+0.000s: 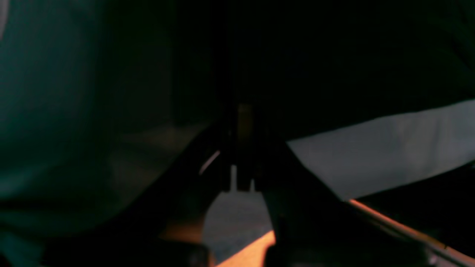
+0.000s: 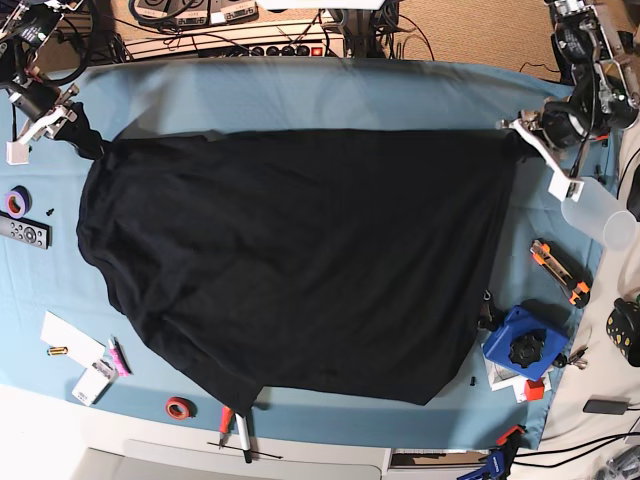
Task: Layout the t-shirt on the table in an organized manner, then fold the t-shirt properly
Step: 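Regrasp the shirt corner with the left gripper and pull it taut, then fold the held shirt edge over toward the hem with both grippers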
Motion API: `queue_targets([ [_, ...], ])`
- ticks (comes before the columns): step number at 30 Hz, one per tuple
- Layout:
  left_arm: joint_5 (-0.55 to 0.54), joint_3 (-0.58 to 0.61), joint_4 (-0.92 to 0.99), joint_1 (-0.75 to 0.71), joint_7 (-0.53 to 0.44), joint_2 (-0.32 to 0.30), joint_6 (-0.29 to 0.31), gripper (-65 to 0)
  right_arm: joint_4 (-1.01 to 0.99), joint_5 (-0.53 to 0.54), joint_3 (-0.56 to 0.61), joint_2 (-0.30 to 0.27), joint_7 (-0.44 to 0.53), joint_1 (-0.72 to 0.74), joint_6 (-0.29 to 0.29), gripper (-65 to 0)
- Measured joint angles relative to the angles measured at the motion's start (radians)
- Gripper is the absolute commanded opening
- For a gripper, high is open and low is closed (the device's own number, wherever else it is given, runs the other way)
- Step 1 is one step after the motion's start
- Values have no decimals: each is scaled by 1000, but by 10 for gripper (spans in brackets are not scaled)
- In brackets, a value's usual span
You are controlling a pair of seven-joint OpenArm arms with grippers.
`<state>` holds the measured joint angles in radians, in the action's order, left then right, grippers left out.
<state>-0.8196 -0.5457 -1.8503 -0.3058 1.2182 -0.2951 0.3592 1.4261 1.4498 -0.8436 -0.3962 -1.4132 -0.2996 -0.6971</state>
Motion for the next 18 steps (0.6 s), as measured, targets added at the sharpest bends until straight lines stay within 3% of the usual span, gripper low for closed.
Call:
queue_targets([
  [5, -27, 0, -2, -72, 0, -2, 7, -650, 0, 3, -12, 1, 0, -25, 0, -650],
  [12, -42, -61, -2, -174, 2, -2, 8, -650, 25, 0, -151, 14, -4, -92, 0, -650],
  [13, -46, -81, -2, -179, 3, -2, 36, -650, 34, 2, -166, 14, -5, -104, 0, -650],
  [18, -110, -159, -2, -182, 28, -2, 70, -650, 67, 4, -179, 14, -8, -144, 0, -650],
])
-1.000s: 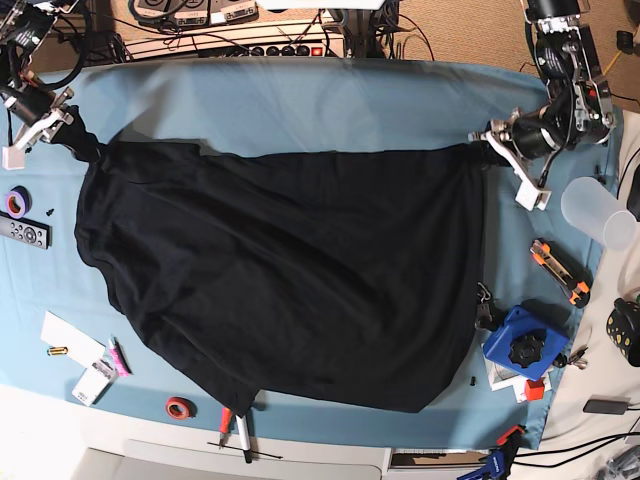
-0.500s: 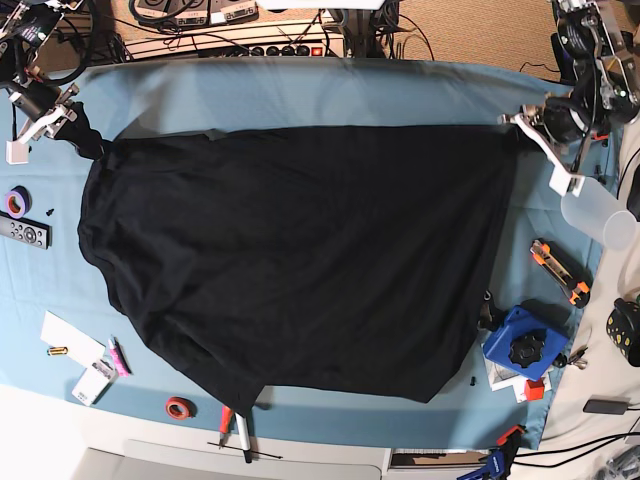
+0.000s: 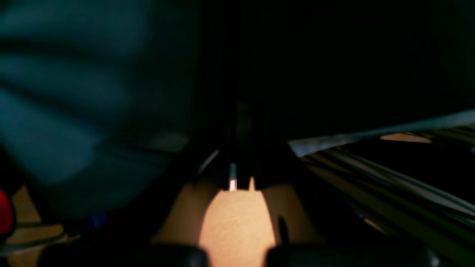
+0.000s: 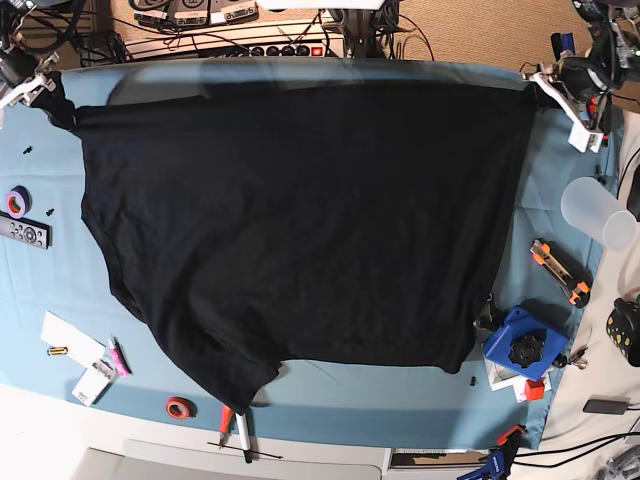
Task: Layout the t-shirt on the table in an organized manner, then fold the t-shirt properly
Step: 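Fold the held shirt edge over toward the hem with both grippers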
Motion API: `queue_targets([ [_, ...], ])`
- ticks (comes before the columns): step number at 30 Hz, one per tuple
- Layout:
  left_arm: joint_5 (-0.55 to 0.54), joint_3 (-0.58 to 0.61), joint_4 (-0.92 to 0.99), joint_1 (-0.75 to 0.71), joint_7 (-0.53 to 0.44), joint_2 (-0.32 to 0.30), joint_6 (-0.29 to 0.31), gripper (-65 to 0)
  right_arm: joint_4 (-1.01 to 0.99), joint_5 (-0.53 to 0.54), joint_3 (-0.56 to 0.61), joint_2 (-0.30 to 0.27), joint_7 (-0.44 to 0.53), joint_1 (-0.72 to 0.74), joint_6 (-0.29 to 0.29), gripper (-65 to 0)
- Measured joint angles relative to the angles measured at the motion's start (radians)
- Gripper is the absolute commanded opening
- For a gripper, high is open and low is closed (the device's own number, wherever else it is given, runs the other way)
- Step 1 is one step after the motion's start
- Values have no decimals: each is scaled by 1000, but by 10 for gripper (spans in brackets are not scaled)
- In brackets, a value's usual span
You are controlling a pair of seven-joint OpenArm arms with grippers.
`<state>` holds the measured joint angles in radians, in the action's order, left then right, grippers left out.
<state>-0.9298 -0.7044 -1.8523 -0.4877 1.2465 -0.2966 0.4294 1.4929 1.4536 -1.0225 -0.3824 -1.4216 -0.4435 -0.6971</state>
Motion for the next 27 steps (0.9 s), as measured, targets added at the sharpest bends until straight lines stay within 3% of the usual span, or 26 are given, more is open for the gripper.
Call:
queue_targets([
  [12, -26, -10, -33, -12, -9, -1, 13, -650, 5, 2, 0, 0, 1, 40, 0, -650],
  [16, -26, -10, -48, 15, -71, -1, 14, -650, 5, -1, 0, 1, -3, 98, 0, -650],
  [19, -14, -10, -48, 59, -113, -2, 62, -650, 5, -7, 0, 0, -1, 158, 0, -650],
  [27, -10, -9, -42, 163, -148, -19, 69, -650, 5, -232, 10, 0, -3, 239, 0, -650],
])
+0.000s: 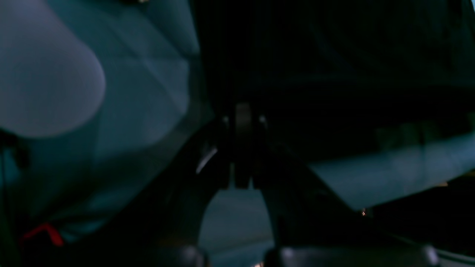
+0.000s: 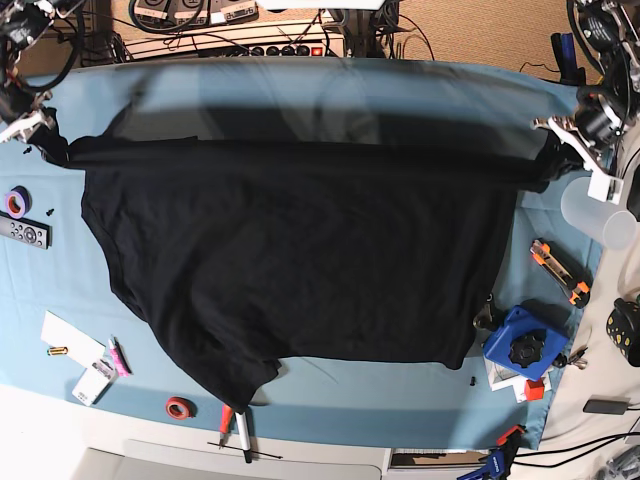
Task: Layout the t-shirt on the table in an organized manner, then fold the t-shirt properly
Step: 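Fold the held shirt edge over toward the hem with both grippers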
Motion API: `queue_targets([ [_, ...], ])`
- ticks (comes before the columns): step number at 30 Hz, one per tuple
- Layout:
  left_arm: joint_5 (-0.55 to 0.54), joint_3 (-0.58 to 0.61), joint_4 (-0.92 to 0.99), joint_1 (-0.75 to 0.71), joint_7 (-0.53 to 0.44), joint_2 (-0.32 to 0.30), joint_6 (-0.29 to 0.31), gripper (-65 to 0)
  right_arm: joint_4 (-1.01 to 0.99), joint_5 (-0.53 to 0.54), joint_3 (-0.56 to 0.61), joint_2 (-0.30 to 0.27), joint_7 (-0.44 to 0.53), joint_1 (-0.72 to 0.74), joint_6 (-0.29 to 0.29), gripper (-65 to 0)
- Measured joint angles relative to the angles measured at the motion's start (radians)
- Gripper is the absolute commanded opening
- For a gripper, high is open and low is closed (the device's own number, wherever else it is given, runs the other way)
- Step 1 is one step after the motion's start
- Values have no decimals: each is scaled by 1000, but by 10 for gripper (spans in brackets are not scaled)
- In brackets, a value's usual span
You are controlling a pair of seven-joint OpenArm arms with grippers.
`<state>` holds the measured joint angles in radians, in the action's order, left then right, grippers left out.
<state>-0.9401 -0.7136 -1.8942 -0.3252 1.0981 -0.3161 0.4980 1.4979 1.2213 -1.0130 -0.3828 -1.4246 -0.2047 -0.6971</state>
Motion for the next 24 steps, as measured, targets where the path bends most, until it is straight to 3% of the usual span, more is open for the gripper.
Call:
queue_targets([
  [4, 16, 47, 26, 40, -2, -2, -3, -650, 0, -58, 55, -2, 5, 31, 0, -650],
  [6, 82, 101, 30, 49, -27, -4, -4, -650, 0, -117, 94, -2, 6, 49, 0, -650],
  [10, 211, 191, 31, 76, -173, -3, -11, -650, -1, -246, 177, -2, 149, 95, 0, -650],
  [11, 227, 202, 31, 88, -189, -3, -46, -650, -1, -285, 195, -2, 179, 106, 0, -650],
  [14, 317, 233, 31, 136, -202, -3, -98, -650, -1, -425, 254, -2, 256, 145, 0, -650],
  [19, 436, 289, 31, 193, -238, -3, -117, -650, -2, -591, 353, -2, 372, 225, 0, -650],
  [24, 482, 289, 31, 199, -282, 0, -158, -650, -2, -706, 449, -3, 450, 262, 55, -650],
])
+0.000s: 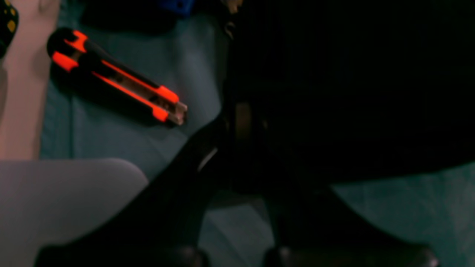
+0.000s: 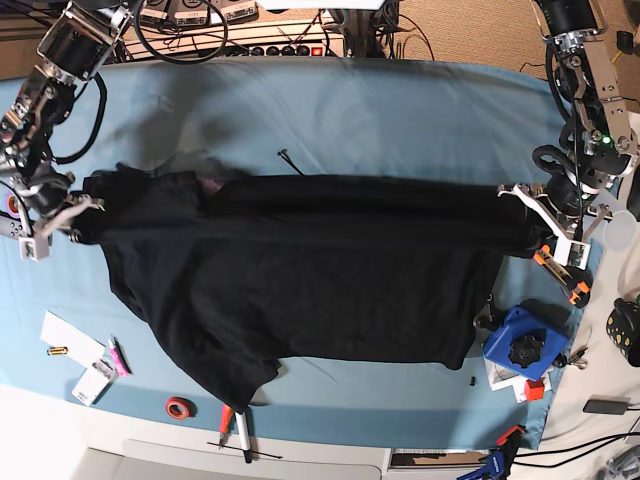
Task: Layout the t-shirt on the table in an organized manner, then fold the t-shirt properly
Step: 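Fold the held shirt edge over toward the hem with both grippers, then release the shirt and lift both grippers away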
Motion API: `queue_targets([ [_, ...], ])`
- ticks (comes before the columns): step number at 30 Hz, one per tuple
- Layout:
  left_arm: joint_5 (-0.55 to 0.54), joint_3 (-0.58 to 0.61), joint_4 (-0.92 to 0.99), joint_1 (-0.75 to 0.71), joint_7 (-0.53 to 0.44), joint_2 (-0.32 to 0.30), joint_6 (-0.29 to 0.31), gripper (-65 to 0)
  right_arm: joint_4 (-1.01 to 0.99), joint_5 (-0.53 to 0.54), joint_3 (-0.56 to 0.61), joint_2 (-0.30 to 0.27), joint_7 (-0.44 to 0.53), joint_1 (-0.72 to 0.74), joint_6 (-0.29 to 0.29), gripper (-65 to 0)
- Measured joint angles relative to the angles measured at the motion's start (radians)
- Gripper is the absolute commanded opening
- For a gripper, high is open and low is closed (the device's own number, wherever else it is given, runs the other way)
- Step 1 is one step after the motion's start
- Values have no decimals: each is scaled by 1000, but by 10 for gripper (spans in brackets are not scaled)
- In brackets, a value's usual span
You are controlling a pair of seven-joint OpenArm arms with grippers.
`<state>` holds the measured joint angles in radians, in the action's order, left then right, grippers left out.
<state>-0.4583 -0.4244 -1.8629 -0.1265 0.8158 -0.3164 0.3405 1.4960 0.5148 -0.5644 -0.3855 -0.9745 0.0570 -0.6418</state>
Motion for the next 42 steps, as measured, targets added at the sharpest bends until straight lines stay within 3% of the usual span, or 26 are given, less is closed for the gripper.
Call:
queue_targets([
  [5, 0, 0, 42, 0, -6, 0, 5, -650, -28, -75, 50, 1, 63, 1, 46, -650],
  [7, -9, 0, 89, 3, -16, 0, 11, -650, -66, -71, 50, 1, 78, 4, 47, -650],
  [10, -13, 0, 164, 10, -80, 0, 71, -650, -135, -81, 50, 2, 77, 19, 50, -650],
  [17, -17, 3, 276, 90, -97, 3, 84, -650, -199, -151, 50, 3, 167, 47, 43, -650],
  [20, -12, 4, 340, 130, -100, 3, 122, -650, -218, -151, 50, 3, 169, 69, 43, -650],
  [27, -9, 4, 374, 157, -95, 3, 148, -650, -221, -151, 50, 3, 170, 89, 43, -650],
  [32, -35, 3, 374, 157, -104, 3, 175, -497, -221, -152, 50, 1, 167, 90, 48, -521],
  [37, -97, 3, 374, 158, -104, 3, 177, -490, -221, -149, 48, 1, 166, 90, 47, -521],
  [42, -130, 3, 373, 159, -107, 3, 179, -490, -207, -38, -2, 2, 111, 106, 47, -521],
])
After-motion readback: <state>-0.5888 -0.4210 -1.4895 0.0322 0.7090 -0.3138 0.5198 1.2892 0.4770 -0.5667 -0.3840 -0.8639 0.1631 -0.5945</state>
